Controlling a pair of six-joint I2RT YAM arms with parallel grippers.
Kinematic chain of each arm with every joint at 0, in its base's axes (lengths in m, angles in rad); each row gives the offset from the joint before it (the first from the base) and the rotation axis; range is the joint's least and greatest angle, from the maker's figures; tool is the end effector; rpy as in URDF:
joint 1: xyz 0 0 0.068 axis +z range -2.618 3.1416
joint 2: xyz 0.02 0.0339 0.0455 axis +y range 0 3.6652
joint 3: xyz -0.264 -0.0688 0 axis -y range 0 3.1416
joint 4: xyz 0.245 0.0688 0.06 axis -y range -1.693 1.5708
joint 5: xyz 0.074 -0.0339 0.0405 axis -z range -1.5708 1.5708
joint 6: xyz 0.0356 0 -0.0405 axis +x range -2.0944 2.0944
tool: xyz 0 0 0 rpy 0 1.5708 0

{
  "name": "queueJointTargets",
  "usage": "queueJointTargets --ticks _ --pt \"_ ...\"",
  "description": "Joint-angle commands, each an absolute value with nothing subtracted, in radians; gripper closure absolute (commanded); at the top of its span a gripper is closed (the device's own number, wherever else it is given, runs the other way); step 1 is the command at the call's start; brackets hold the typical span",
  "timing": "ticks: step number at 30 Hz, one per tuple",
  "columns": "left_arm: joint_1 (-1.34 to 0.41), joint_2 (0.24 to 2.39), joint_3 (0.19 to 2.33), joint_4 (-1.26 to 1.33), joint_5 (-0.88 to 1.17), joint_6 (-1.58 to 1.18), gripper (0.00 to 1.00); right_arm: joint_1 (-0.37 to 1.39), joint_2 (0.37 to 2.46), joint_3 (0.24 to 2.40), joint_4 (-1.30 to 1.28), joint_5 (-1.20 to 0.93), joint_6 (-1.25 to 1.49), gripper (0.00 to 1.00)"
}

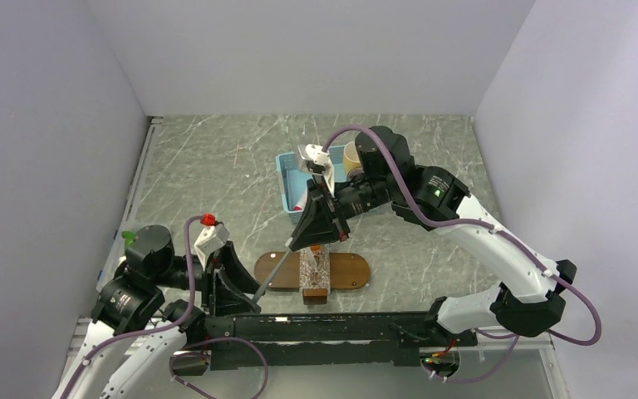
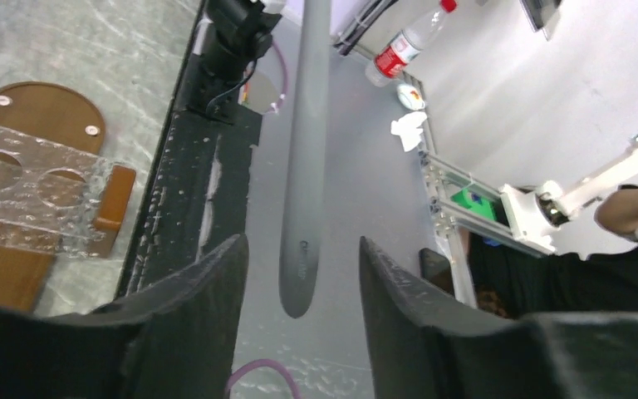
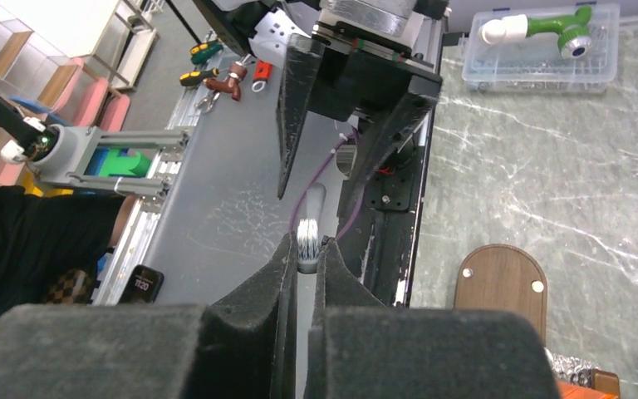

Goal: Prepare toiletry sets of a toothbrush and toothpaste on the tray

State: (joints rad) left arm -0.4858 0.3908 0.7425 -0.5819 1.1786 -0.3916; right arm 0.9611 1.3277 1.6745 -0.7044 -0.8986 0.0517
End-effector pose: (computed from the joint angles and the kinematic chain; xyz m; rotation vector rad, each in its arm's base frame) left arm 0.0470 -0.0620 0.3348 1.0057 1.6990 -1.6432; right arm 0.1241 0.2263 0.4758 -1.4709 1.4941 1.5076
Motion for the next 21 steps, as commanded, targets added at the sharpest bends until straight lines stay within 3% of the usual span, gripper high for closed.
queueJointTargets --ticks 1,9,21 --pt "-0.485 0.403 0.774 -0.588 1.081 -0.347 0.35 0.963 1.282 1.654 -0.661 -0.842 0.074 1.00" --pt "-0.486 0.388 0.868 -0.645 0.817 -0.316 0.01 0.963 1.262 1.689 -0.817 -0.625 0.065 1.00" --pt "-0.486 0.376 0.837 -0.736 0.524 -0.273 0.00 0.963 1.269 1.741 -1.082 -0.309 0.083 1.00"
